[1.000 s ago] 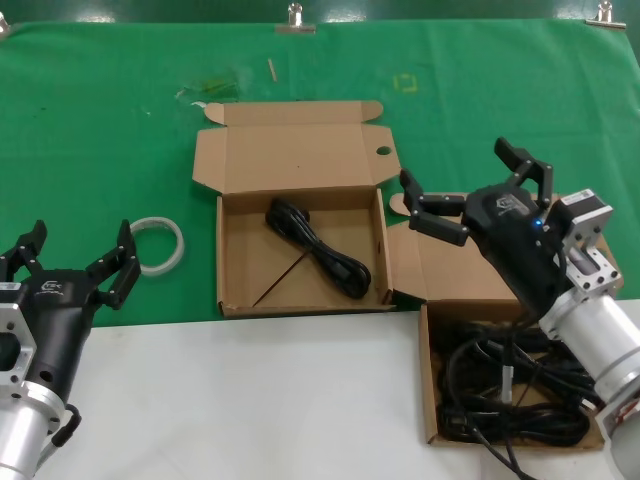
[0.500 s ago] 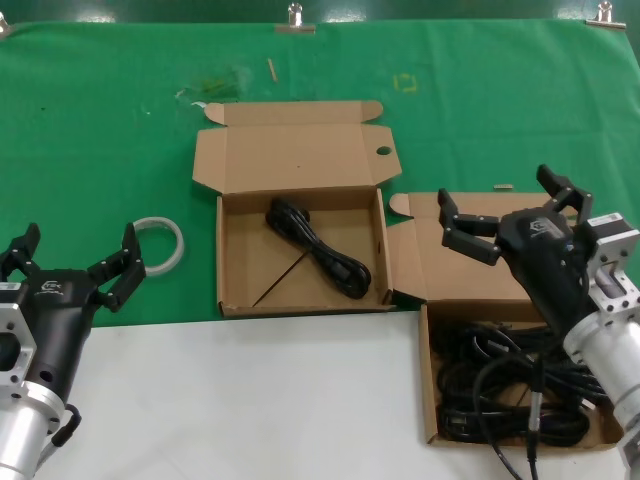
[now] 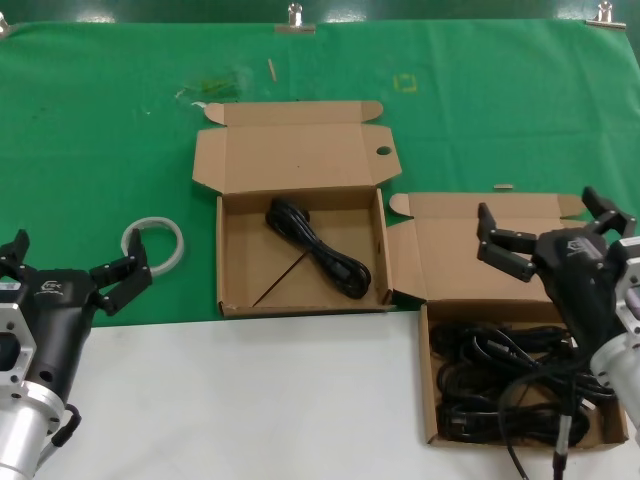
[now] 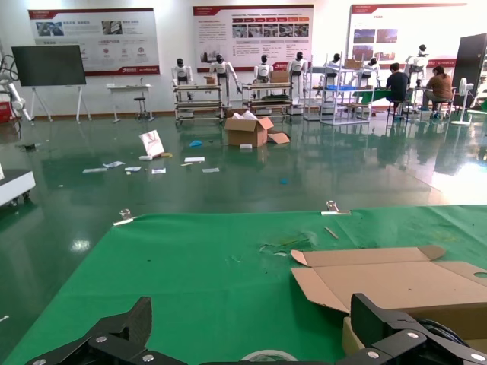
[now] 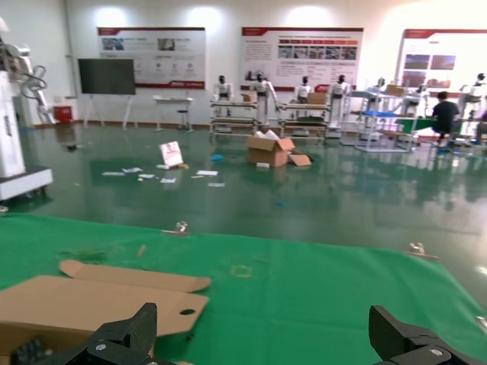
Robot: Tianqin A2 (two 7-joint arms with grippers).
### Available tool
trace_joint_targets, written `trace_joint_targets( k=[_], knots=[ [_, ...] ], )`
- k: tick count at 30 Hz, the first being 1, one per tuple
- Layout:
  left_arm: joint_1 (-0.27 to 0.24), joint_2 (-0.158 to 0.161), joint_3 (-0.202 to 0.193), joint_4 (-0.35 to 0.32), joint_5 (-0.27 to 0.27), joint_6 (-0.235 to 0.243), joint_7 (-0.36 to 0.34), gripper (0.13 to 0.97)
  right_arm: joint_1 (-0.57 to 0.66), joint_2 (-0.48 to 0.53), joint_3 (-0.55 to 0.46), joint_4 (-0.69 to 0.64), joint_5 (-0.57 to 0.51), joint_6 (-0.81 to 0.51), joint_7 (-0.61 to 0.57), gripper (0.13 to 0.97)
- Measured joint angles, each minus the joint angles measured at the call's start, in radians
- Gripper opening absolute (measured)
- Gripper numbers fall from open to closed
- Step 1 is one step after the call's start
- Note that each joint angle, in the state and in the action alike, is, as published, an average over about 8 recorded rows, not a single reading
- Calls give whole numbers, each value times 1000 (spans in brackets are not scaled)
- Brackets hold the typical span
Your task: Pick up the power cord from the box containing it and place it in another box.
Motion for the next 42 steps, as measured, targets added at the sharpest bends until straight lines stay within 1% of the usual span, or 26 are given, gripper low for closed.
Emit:
trace_joint_targets(
  k=[3,12,42],
  knots=[
    [0,0,0,0,0,0,0,907,-18,6,0,17,-14,30,16,966],
    [0,0,0,0,0,0,0,962,-52,18,-1,47,-40,85,46,966],
    [0,0,0,0,0,0,0,966,-53,18,-1,48,-41,86,47,966]
  ],
)
